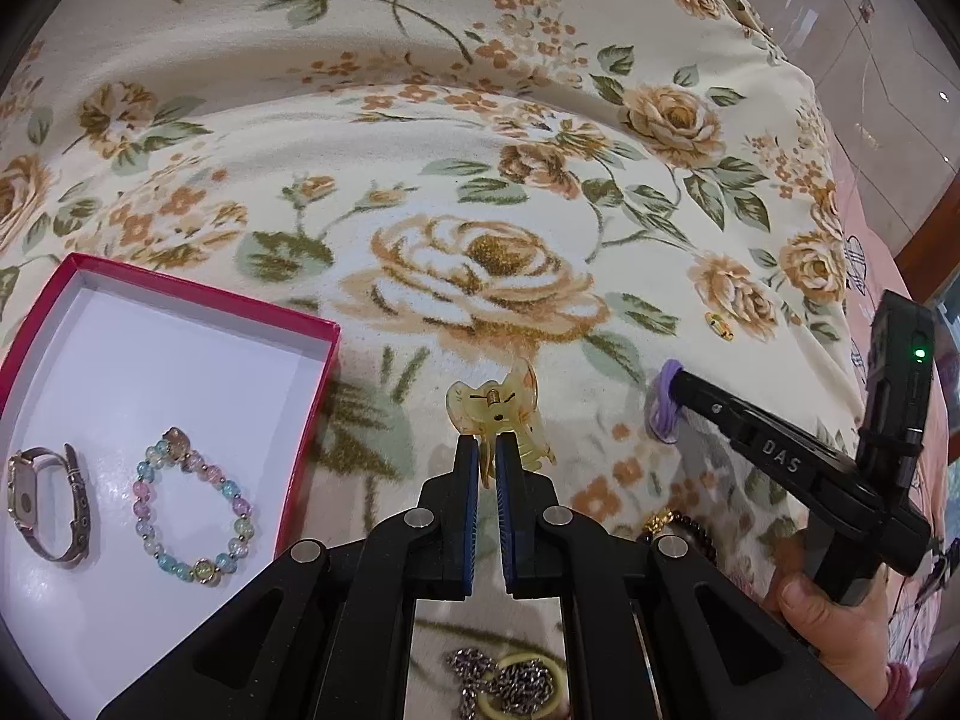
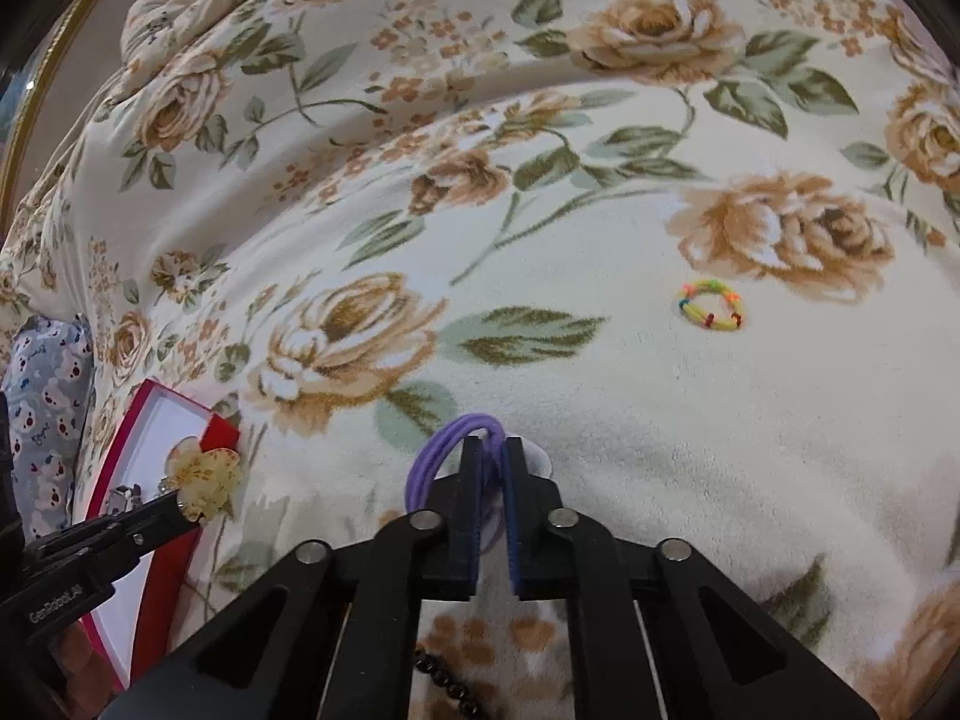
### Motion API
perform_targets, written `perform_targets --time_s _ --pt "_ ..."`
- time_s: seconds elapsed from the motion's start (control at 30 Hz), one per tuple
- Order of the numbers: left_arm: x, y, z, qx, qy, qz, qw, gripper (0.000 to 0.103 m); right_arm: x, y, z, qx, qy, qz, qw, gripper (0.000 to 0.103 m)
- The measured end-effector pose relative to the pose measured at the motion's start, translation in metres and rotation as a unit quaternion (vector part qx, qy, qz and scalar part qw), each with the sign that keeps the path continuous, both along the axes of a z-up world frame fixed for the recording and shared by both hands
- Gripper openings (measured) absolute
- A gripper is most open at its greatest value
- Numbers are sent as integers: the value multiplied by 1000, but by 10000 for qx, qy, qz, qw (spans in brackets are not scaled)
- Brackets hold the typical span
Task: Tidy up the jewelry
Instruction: 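Grasp the yellow claw clip with the left tool while the right tool grasps the purple hair tie, then lower the claw clip into the box with the left tool while the right tool drops the hair tie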
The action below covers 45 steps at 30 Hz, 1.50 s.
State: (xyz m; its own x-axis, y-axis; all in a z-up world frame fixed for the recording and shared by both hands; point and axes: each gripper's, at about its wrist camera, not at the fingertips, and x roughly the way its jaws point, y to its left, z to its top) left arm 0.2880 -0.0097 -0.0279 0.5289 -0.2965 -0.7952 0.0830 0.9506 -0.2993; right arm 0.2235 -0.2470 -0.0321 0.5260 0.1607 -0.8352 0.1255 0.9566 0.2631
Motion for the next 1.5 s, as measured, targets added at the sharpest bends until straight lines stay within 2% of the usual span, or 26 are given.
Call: perform_targets --time_s 0.33,0.57,1.07,1.5 --pt "-26 20 16 -36 -125 94 9999 5 -21 15 32 200 -308 194 9991 1" --pt "-58 51 31 -18 -237 339 9991 5 -32 54 47 409 -404 610 9965 1" --pt "-124 128 39 67 -146 1091 9939 5 -39 160 44 789 -272 1645 9828 1" --pt "-141 163 35 314 -69 1464 9887 5 -32 223 25 762 -15 2224 9720 1"
